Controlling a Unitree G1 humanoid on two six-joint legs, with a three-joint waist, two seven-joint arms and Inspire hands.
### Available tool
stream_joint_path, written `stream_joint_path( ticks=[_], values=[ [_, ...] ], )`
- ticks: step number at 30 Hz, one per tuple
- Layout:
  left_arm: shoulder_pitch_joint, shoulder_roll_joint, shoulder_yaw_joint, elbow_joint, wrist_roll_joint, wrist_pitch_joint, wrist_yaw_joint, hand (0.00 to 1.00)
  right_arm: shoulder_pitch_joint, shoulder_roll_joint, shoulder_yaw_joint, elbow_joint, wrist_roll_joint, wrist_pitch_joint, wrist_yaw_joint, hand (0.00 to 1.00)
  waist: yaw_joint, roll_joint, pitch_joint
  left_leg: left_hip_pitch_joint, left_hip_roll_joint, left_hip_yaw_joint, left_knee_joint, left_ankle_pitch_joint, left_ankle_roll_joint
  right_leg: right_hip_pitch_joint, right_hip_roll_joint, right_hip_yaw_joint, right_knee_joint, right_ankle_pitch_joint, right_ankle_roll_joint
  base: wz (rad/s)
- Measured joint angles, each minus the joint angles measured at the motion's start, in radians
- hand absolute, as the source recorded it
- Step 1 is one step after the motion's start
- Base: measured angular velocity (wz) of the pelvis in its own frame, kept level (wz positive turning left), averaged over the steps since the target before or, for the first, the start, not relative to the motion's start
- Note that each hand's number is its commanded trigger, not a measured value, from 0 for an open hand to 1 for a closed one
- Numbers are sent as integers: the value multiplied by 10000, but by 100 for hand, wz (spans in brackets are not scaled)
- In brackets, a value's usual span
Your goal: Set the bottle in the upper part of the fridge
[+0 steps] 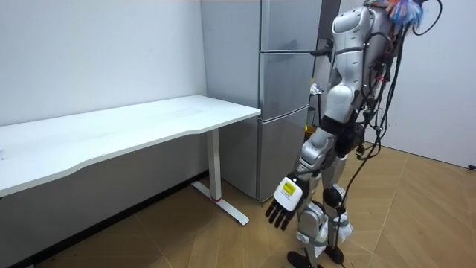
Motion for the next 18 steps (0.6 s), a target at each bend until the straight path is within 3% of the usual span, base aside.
stream_joint_path(
  ticks=[4, 12, 18],
  values=[
    [-115, 6, 6, -29, -192, -1, 311, 0, 363, 0, -243, 516, 548, 3, -721, 0, -193, 48, 13, 86, -19, 55, -111, 1, 1, -16, -12, 46, -19, -37, 24, -3],
    [-143, -5, 68, -480, -440, -39, 571, 0, 1483, 68, -189, 2193, 2057, 223, -1170, 0, -179, 46, 20, 162, -29, 267, -321, -12, 0, -111, -41, 133, -20, -107, 45, -5],
    [-75, -7, 68, -616, -647, -112, 809, 0, 1677, 545, -181, 3662, 2682, 207, -1558, 0, -252, 130, 48, 146, -34, 287, -341, -20, 8, -192, -60, 127, -9, -161, 50, -1]
  ],
)
